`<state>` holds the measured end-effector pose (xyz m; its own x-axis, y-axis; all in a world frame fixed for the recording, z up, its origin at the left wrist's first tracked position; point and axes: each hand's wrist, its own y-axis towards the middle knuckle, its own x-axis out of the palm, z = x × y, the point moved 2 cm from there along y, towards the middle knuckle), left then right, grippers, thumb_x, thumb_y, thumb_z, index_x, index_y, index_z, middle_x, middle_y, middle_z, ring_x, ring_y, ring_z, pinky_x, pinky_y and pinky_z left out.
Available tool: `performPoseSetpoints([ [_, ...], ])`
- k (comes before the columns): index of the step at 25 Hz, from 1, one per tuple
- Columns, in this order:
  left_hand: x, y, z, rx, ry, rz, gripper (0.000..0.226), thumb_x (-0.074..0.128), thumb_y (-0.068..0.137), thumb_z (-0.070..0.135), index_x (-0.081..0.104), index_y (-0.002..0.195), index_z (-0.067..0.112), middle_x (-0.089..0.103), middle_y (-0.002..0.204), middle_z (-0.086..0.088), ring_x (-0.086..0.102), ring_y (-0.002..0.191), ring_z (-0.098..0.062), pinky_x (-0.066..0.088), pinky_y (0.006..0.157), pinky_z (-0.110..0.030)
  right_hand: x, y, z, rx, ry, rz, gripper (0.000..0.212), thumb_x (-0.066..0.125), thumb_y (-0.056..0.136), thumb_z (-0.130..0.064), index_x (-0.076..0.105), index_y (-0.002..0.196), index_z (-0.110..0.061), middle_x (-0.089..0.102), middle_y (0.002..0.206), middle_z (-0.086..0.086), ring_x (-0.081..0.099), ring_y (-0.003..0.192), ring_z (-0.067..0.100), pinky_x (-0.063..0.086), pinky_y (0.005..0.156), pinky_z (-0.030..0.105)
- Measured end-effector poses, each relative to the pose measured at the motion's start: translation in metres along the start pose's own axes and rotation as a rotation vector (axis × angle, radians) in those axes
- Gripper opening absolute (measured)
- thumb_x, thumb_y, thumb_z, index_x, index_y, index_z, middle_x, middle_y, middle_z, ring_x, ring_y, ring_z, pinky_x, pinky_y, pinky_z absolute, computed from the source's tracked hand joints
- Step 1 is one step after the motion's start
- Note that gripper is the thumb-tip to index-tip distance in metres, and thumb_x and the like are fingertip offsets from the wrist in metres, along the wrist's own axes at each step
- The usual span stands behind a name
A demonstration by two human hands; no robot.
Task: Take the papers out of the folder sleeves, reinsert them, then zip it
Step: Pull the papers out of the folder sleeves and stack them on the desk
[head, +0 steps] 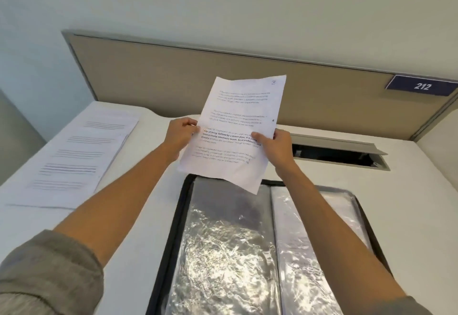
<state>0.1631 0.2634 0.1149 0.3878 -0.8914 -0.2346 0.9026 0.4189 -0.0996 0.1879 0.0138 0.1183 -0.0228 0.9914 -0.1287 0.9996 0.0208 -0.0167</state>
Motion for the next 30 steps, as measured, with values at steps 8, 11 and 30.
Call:
performPoseSetpoints([
  [8, -0.164, -0.039, -0.126, 0.092, 1.205, 0.177, 0.041, 0.06, 0.088, 0.035, 0.059, 0.117, 0.006, 0.058, 0.115, -0.013, 0.056, 0.106, -0.033, 0.042, 0.088, -0.041, 0.115, -0.047, 0.03, 0.088, -0.004, -0.166, 0.008, 0.06, 0.093, -0.014, 0.068, 0.092, -0.014, 0.072, 0.092, 0.0, 0.069, 0.082, 0.019, 0.056, 0.074, 0.034],
  [11, -0.213, -0.049, -0.163, -0.04, 1.337, 0.184, 0.064, 0.06, 0.087, 0.051, 0.049, 0.132, 0.007, 0.044, 0.14, -0.018, 0.039, 0.129, -0.037, 0.033, 0.101, -0.049, 0.142, -0.057, 0.041, 0.134, -0.042, -0.233, 0.013, 0.05, 0.092, -0.008, 0.062, 0.085, -0.008, 0.067, 0.087, 0.004, 0.062, 0.077, 0.019, 0.047, 0.071, 0.03],
  [30, -0.274, -0.035, -0.156, -0.048, 1.429, 0.134, 0.026, 0.041, 0.094, 0.008, 0.055, 0.116, 0.006, 0.067, 0.103, -0.015, 0.065, 0.093, -0.036, 0.041, 0.069, -0.033, 0.214, -0.049, 0.051, 0.286, -0.006, -0.334, 0.027, 0.063, 0.09, -0.001, 0.066, 0.116, -0.006, 0.07, 0.11, 0.006, 0.068, 0.091, 0.021, 0.055, 0.07, 0.024],
])
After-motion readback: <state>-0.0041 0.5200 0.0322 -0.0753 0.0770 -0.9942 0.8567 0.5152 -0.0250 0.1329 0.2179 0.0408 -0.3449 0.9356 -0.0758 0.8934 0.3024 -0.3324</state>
